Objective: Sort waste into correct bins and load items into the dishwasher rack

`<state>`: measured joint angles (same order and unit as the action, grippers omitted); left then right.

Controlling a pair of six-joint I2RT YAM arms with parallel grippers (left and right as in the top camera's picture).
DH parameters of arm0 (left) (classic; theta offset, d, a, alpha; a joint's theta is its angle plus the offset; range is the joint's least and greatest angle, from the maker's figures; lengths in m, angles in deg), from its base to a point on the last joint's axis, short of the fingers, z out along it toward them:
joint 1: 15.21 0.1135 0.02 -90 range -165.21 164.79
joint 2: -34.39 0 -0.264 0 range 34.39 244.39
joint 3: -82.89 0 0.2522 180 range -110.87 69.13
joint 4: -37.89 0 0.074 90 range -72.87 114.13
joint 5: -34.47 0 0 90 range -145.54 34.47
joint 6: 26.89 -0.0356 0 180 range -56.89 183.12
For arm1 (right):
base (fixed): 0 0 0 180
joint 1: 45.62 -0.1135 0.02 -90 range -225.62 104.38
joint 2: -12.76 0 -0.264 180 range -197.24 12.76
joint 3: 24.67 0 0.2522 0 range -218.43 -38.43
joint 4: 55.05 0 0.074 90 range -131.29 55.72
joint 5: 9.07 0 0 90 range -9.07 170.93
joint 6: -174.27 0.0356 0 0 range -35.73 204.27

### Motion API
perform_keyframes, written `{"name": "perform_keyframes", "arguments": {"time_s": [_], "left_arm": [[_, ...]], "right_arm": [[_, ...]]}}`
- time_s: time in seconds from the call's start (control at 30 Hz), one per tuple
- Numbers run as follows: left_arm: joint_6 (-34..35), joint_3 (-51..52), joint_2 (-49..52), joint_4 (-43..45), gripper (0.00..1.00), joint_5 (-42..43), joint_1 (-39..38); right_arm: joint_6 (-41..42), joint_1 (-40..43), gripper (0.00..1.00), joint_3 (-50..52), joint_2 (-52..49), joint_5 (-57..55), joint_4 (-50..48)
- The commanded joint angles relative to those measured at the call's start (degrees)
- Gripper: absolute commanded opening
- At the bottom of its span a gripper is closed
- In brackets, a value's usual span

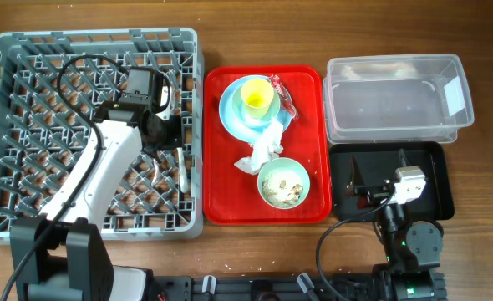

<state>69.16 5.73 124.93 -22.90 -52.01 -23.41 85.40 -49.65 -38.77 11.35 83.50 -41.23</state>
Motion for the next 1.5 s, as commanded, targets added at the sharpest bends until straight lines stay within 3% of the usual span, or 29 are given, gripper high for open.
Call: {"name": "perform_keyframes", "arguments": {"time_s": [0.0, 0.1, 0.2, 0.37, 0.43, 0.53, 0.83, 0.97, 1.13, 1.47], "left_arm": [[-1.33, -0.74, 1.18, 0.83, 0.19, -0.59, -0.31], [-1.29, -0.74, 1.07, 0.96, 0.45, -0.59, -0.33], [-0.04, -0.87, 0.33, 1.01, 0.5, -0.52, -0.33], [2.75, -0.92, -4.35, 2.19, 0.43, 3.82, -0.68], [6.64, -0.92, -6.88, 3.61, 0.36, 3.96, -0.7], [14.19, -0.83, -7.45, 4.28, 0.36, 3.96, -0.7], [14.12, -0.13, -0.2, 8.72, 0.43, 3.91, -7.52], [13.9, -0.13, 0.22, 7.32, 0.36, 3.89, -7.76], [13.92, -0.13, 0.22, 1.95, 0.15, 3.91, -7.76], [13.92, -0.13, 0.22, -1.57, 0.09, 3.91, -7.78]], "right_arm": [[-0.96, 0.09, 1.0, 0.04, 0.13, 0.55, -0.15], [-0.98, 0.09, 1.0, 0.04, 0.13, 0.52, -0.15], [-0.98, 0.09, 1.0, 0.04, 0.13, 0.55, -0.15], [-0.98, 0.09, 1.0, 0.04, 0.13, 0.55, -0.15], [-0.96, 0.09, 1.0, 0.04, 0.13, 0.52, -0.15], [-0.96, 0.09, 1.0, 0.04, 0.13, 0.55, -0.15], [-0.98, 0.09, 1.0, 0.04, 0.13, 0.52, -0.15], [-0.98, 0.09, 1.0, 0.04, 0.13, 0.52, -0.15], [-0.98, 0.09, 1.0, 0.04, 0.13, 0.52, -0.15], [-1.01, 0.09, 1.0, 0.04, 0.13, 0.52, -0.15]]}}
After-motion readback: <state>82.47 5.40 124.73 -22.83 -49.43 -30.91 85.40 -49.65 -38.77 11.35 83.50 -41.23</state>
